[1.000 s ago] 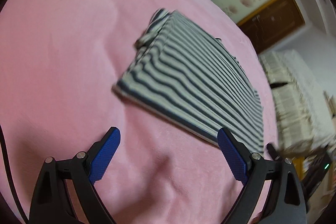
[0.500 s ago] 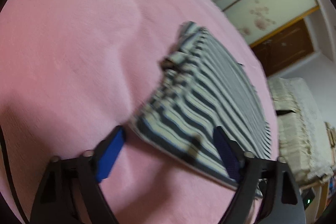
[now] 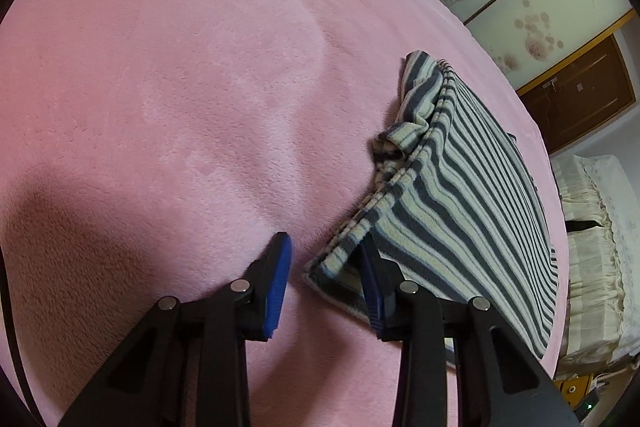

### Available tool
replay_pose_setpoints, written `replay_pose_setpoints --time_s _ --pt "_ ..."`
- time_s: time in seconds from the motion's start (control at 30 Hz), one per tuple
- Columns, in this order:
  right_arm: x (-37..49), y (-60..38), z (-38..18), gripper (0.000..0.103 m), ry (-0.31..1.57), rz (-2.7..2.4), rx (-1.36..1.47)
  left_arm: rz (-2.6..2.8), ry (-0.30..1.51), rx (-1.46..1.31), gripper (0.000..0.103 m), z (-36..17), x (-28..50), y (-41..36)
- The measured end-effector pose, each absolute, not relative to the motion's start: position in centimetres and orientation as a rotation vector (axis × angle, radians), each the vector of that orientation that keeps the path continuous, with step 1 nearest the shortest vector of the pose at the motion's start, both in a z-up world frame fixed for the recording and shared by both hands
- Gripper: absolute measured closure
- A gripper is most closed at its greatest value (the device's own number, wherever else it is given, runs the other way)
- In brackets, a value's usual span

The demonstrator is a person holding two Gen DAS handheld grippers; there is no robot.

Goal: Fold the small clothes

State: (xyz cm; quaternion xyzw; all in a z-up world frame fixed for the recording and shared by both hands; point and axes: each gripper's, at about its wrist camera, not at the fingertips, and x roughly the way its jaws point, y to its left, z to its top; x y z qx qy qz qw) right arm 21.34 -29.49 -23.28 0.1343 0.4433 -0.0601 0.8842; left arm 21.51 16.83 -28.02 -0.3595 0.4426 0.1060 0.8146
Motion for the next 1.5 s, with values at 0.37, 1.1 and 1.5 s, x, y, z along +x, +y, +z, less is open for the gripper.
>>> replay_pose_setpoints --time_s 0.37,1.1,1.5 --pt "20.9 -27.6 -21.0 0.103 0.864 -0.121 0.267 0.173 0.92 -0.791 0.064 -27.5 20.4 17.1" --pt "20.3 -13.7 -19.6 0.103 0.829 0.218 0.118 -0.072 0.698 -1.064 0.05 -29.1 20.6 14.8" --pt "23.2 -13.7 -19.0 0.103 0.795 0.181 0.073 -0.006 0.663 -1.083 0.092 -29.4 25.6 14.8"
